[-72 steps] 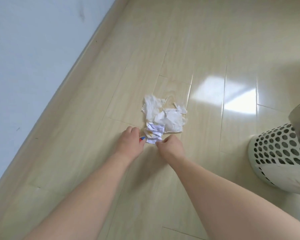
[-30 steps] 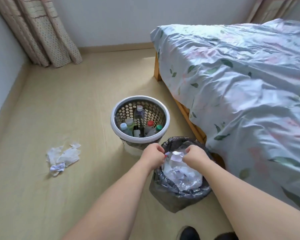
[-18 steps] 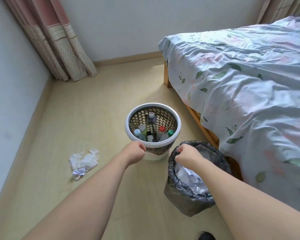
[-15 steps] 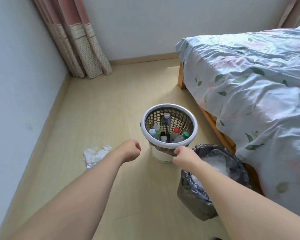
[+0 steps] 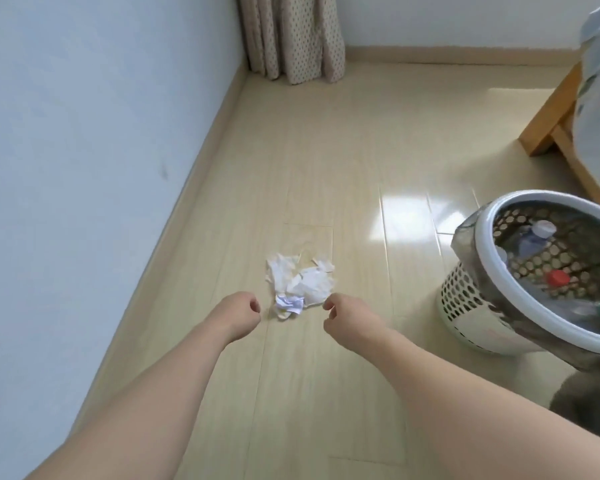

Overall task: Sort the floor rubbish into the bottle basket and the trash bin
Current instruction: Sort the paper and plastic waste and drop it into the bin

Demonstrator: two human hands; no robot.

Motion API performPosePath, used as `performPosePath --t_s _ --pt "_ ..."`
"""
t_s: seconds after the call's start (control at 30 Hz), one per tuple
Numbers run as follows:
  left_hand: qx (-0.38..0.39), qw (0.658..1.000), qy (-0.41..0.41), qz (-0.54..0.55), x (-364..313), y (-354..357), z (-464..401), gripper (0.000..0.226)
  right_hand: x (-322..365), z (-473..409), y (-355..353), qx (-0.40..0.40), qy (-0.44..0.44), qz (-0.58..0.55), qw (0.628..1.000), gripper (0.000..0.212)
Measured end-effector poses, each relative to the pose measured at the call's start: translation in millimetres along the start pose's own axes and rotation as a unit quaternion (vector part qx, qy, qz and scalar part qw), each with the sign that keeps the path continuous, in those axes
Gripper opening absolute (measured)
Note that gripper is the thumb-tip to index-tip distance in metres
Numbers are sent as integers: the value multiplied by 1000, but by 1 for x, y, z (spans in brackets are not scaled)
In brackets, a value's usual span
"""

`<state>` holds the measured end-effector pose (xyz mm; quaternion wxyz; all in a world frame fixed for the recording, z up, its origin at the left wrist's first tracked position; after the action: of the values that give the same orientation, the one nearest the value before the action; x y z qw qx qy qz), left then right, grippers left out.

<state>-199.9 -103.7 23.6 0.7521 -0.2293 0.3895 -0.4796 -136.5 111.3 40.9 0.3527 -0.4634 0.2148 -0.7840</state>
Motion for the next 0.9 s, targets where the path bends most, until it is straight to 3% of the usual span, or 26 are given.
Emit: performPosePath --t_s 0.23,0.43,0.6,0.73,0.83,0.9 --pt "25 991 -53 123 50 87 -96 16 -8 -119 64 -14 -67 135 989 30" --pt "-47 974 -72 212 75 105 -113 12 -3 -167 108 -26 -143 225 964 22" --pt "-69 979 -62 184 76 105 -114 18 -4 -172 109 -38 -153 248 956 13" --pt "-118 990 -40 74 49 107 -124 42 -22 -155 86 -89 -119 153 977 17" --pt "-169 983 -71 25 27 111 -125 55 -55 -130 67 -107 -70 123 984 26" --pt "-164 981 -102 13 21 118 -124 48 -81 -111 58 -98 -37 126 986 26"
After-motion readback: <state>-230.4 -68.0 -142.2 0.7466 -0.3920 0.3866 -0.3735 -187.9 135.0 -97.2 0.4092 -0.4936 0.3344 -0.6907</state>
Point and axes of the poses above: each hand's wrist, its own z-axis away from the middle knuckle, its own y-axis out of the palm, x = y × z, the point moved 6 cm from there along -z, towards the middle knuckle, and after that the axes turned 6 degrees about -y, right-handed, at the moved point
